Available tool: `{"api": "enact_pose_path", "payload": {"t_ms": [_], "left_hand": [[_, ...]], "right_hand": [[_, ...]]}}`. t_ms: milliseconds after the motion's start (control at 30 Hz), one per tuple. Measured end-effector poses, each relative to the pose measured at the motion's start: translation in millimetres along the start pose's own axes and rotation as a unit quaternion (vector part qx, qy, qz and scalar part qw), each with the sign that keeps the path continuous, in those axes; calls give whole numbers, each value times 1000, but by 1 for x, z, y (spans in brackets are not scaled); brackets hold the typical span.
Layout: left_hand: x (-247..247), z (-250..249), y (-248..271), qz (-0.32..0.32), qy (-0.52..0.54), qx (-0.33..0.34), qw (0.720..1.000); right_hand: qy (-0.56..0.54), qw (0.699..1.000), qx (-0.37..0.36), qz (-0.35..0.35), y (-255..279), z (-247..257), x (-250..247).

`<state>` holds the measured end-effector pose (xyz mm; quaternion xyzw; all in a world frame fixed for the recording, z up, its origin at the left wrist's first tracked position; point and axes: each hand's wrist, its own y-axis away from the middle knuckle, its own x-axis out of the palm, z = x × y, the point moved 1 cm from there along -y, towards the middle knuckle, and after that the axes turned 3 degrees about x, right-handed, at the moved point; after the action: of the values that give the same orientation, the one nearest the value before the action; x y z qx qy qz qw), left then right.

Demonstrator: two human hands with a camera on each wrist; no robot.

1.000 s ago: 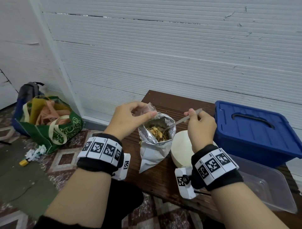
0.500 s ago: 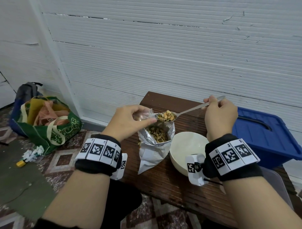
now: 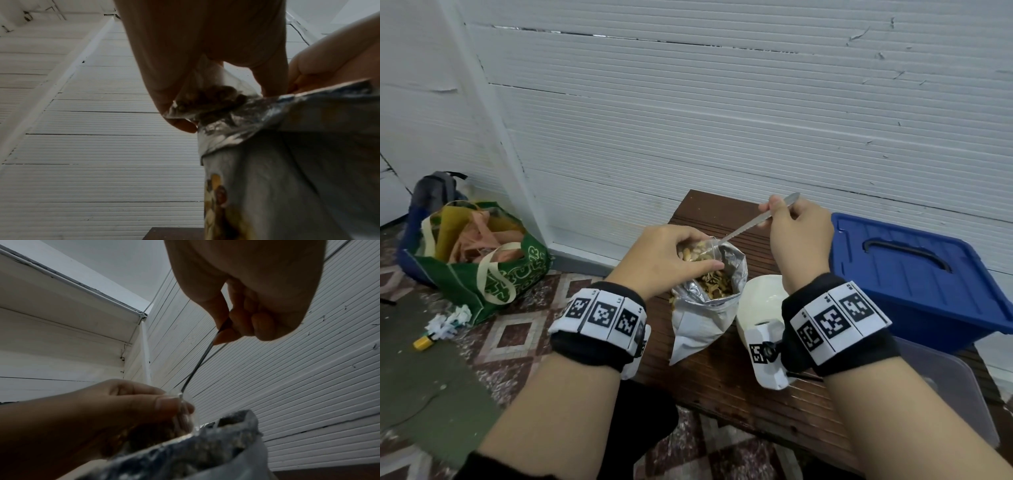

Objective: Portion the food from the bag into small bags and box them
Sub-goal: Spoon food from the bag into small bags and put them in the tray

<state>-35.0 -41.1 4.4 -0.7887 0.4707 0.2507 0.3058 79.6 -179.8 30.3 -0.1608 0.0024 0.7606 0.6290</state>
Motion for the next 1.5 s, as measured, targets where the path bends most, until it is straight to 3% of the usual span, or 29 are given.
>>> {"api": "enact_pose_path", "payload": {"t_ms": [267,433,600,767,900,967,1067,1233,1500], "left_hand": [[-2,1,1,-54,68,-31,996],[-6,8,2,-121,125,-52,983],[-7,10,3,-130,142,-52,980],[-5,10,3,-131,148,-51,979],[-4,11,2,-125,149,-52,980],[-5,11,2,-124,143,-55,981],[-6,10,2,-117,135,-60,982],[-6,9,2,-112,142,-67,981],[-7,9,3,-111,137,-64,982]], "right_hand": [[-108,986,-124,25,9,12,-6],[-148,977,-142,-58,5,14,-17],[-139,973,-122,-136,2,6,-26],[15,986,-168,-18,13,-11,-14],[130,954,-264,62,24,-29,5],[156,943,-279,92,30,-37,12],[120,958,-246,84,31,-42,14],[49,991,-107,58,28,-41,10],[6,1000,6,-30,21,-40,2]]}}
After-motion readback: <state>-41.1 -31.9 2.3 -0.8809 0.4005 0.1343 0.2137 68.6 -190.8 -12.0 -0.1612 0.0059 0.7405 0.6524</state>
